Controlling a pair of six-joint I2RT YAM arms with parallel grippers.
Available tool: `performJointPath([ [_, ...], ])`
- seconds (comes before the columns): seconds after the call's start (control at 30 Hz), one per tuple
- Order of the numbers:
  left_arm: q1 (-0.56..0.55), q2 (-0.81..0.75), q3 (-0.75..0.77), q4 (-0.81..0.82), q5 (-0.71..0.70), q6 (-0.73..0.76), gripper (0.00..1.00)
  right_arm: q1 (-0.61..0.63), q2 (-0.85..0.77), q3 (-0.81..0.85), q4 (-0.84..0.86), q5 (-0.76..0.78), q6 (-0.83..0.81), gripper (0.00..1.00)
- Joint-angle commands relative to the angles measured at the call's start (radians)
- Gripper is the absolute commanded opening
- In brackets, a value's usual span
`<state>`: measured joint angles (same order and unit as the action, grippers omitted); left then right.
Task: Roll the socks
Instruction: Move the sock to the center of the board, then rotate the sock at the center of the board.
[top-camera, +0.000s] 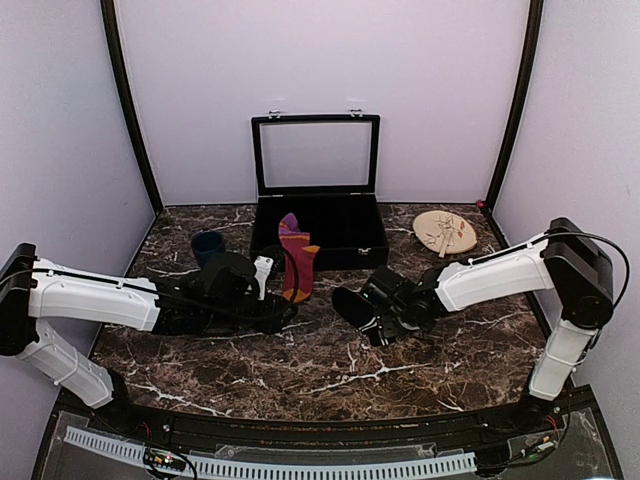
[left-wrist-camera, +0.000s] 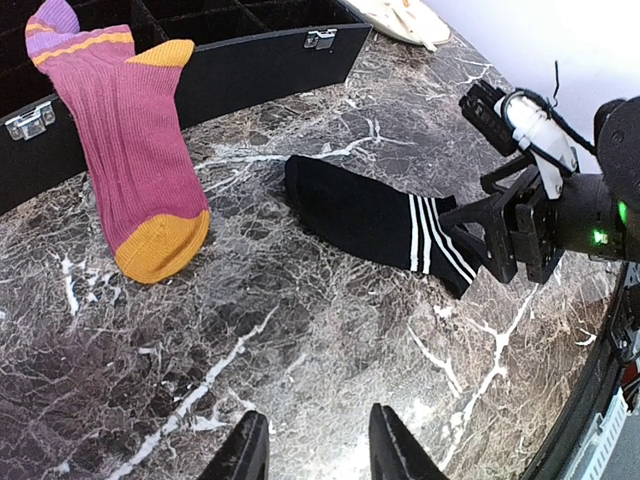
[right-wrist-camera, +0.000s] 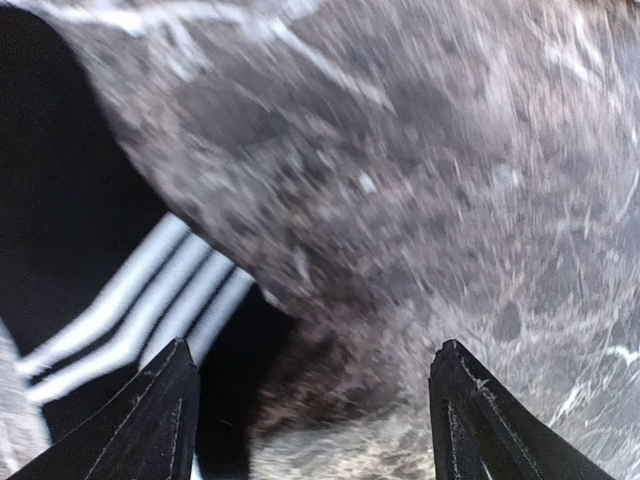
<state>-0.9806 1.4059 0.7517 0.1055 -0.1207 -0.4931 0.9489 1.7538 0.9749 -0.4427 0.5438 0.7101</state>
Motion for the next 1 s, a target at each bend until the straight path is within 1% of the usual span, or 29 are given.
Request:
performJointPath([
  [0.0,-0.007,-0.003,-0.009,0.018,-0.008,0.013,0.36,0.001,-0.009,-0.041,-0.046,0.005,0.062,0.73],
  [0.2,-0.007,-0.016,-0.011,0.004,-0.029,0.019,0.37,0.048,0.003,-0.055,-0.051,-0.035,0.103,0.74],
  [0.53,-0.007,-0.021,0.001,-0.016,-0.057,0.032,0.39,0.178,0.068,0.025,-0.126,-0.077,0.24,0.74],
  [0.83,-0.007,-0.019,0.012,-0.028,-0.047,0.051,0.4,0.254,0.132,0.187,-0.18,-0.081,0.288,0.75],
  [0.9,-0.007,-0.028,0.01,-0.035,-0.05,0.052,0.41,0.266,0.144,0.23,-0.203,-0.067,0.286,0.75],
  [0.97,-0.007,-0.04,0.004,-0.043,-0.056,0.051,0.43,0.275,0.145,0.264,-0.243,-0.03,0.274,0.76],
])
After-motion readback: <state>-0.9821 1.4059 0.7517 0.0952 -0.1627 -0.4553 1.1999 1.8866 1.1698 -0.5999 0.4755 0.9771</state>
